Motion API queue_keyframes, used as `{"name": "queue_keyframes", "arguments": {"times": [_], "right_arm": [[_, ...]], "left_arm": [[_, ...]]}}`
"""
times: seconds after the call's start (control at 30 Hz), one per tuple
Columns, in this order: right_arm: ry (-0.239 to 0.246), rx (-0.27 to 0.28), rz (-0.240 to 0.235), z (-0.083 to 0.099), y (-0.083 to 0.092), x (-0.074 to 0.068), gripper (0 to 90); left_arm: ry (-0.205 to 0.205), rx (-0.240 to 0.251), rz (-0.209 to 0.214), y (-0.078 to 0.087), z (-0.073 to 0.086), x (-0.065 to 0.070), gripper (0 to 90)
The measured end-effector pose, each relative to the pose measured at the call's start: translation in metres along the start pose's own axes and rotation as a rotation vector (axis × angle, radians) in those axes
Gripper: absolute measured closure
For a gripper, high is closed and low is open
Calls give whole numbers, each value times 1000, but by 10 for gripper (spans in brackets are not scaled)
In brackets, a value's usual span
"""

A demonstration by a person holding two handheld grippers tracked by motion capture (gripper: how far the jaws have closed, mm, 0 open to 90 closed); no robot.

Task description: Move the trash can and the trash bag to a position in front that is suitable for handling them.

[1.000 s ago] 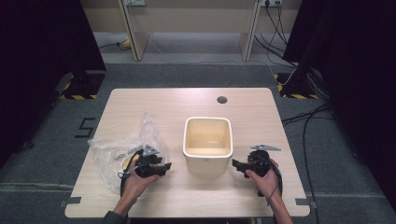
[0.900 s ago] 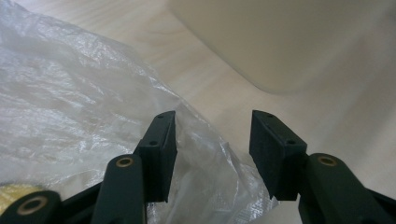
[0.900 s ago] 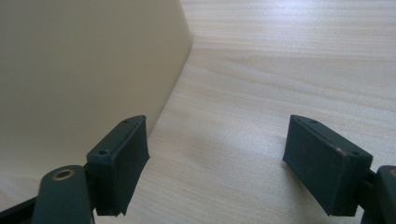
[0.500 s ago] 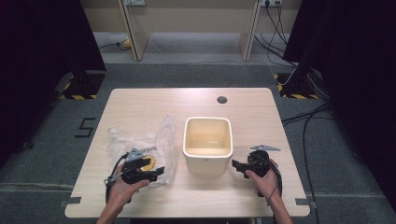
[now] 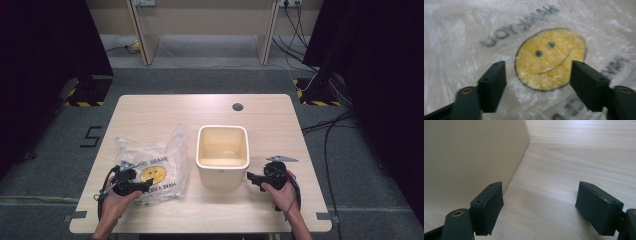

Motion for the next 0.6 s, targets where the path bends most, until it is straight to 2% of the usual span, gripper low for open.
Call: {"name": "queue_keyframes", "arguments": {"times": [0.07, 0.1, 0.13, 0.17, 0.2, 0.3, 0.4, 0.47, 0.5, 0.53, 0.57, 0.6], "right_arm": [[1, 0, 0, 0, 0, 1, 218], [-1, 0, -1, 0, 0, 1, 218], [-3, 1, -2, 0, 0, 1, 218], [-3, 1, -2, 0, 0, 1, 218], [-2, 2, -2, 0, 0, 2, 218], [1, 1, 0, 0, 1, 2, 218], [-3, 0, -1, 0, 1, 2, 218], [-3, 0, 1, 0, 1, 3, 218], [-9, -1, -1, 0, 1, 3, 218], [-8, 1, 1, 0, 1, 3, 218], [-9, 1, 1, 0, 1, 3, 218], [-9, 1, 1, 0, 1, 3, 218]], "left_arm": [[-37, -5, 21, -8, -7, -8, 291], [-65, -7, -4, -14, -16, -17, 303], [-73, 1, 10, -17, -20, -20, 295], [-73, 1, 10, -17, -20, -20, 297], [-80, -8, 5, -20, -28, -25, 296], [-101, 19, 2, -21, -37, -24, 296], [-116, 66, 23, -18, -49, -20, 286], [-112, 70, 9, -13, -52, -16, 263], [-93, 56, 1, -9, -52, -13, 253], [-15, 14, -15, -3, -47, -6, 237], [12, 15, -15, 0, -46, -1, 214], [12, 15, -15, 0, -46, -1, 209]]}}
Point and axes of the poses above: each handheld gripper's, and its own axes: y roughly backward along the jaws, z roughly out of its underside, x roughly to its right, the point moved 7 cm from there along -y, roughly forward along the jaws, and after that the axes turned 9 degrees about -x, right-handed, at the moved point
